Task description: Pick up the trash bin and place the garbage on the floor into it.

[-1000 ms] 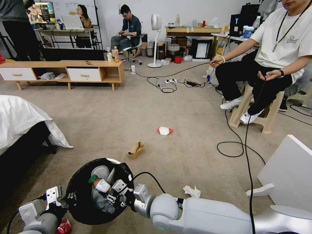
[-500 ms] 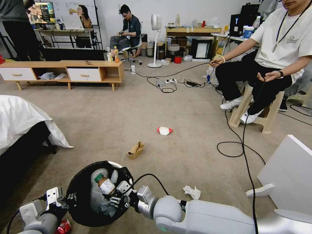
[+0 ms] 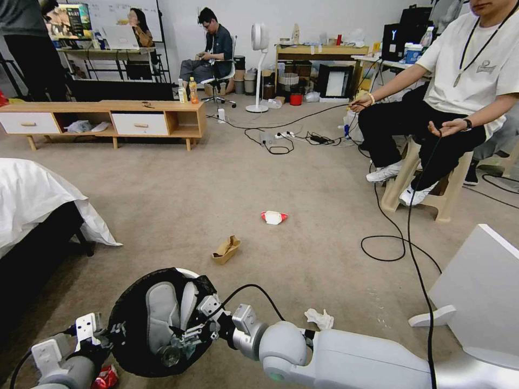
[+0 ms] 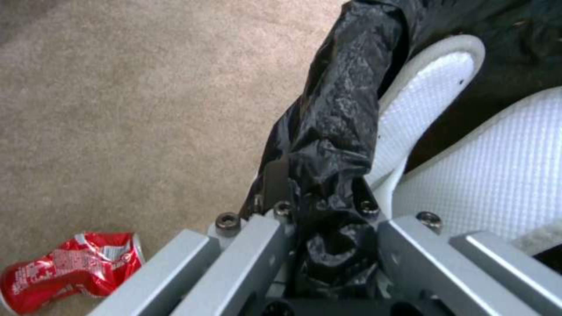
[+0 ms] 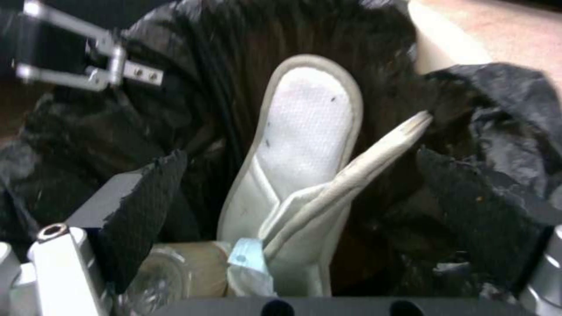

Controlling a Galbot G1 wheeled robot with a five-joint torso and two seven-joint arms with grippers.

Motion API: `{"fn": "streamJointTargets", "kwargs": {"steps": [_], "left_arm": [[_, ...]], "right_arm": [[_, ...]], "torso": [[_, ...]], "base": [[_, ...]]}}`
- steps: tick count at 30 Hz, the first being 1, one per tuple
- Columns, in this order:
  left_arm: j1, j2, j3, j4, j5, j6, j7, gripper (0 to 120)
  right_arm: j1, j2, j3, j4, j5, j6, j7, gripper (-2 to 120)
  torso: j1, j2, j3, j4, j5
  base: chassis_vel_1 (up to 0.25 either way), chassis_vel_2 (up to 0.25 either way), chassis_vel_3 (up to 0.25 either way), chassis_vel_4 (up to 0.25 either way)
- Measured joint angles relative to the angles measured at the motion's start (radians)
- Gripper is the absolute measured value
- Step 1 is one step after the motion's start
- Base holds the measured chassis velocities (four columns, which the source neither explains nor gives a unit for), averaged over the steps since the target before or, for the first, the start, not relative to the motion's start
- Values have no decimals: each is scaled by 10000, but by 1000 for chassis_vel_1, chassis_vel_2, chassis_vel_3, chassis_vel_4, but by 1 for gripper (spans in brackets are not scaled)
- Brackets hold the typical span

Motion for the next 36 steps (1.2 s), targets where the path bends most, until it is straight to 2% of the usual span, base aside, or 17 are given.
{"fn": "streamJointTargets", "kwargs": {"steps": [26,28,34,36], "left_arm": [[-65,45,-23,516,261,-1,41,1],[8,69,-89,482,430,-3,103,1],[122,75,-144,320,433,-2,120,1],[219,51,-191,196,434,-2,121,1]], "right_arm": [[243,-605,1365,1265,520,-70,144,100],[64,-1112,2311,1729,559,-26,75,100],[-416,-1838,3948,2441,564,263,39,100],[-901,-2362,4999,2991,558,594,217,100]], "torso": [[0,0,0,1,0],[0,0,1,3,2],[0,1,0,-4,3],[0,0,0,4,2]], "base": [[0,0,0,0],[0,0,0,0],[0,0,0,0],[0,0,0,0]]}}
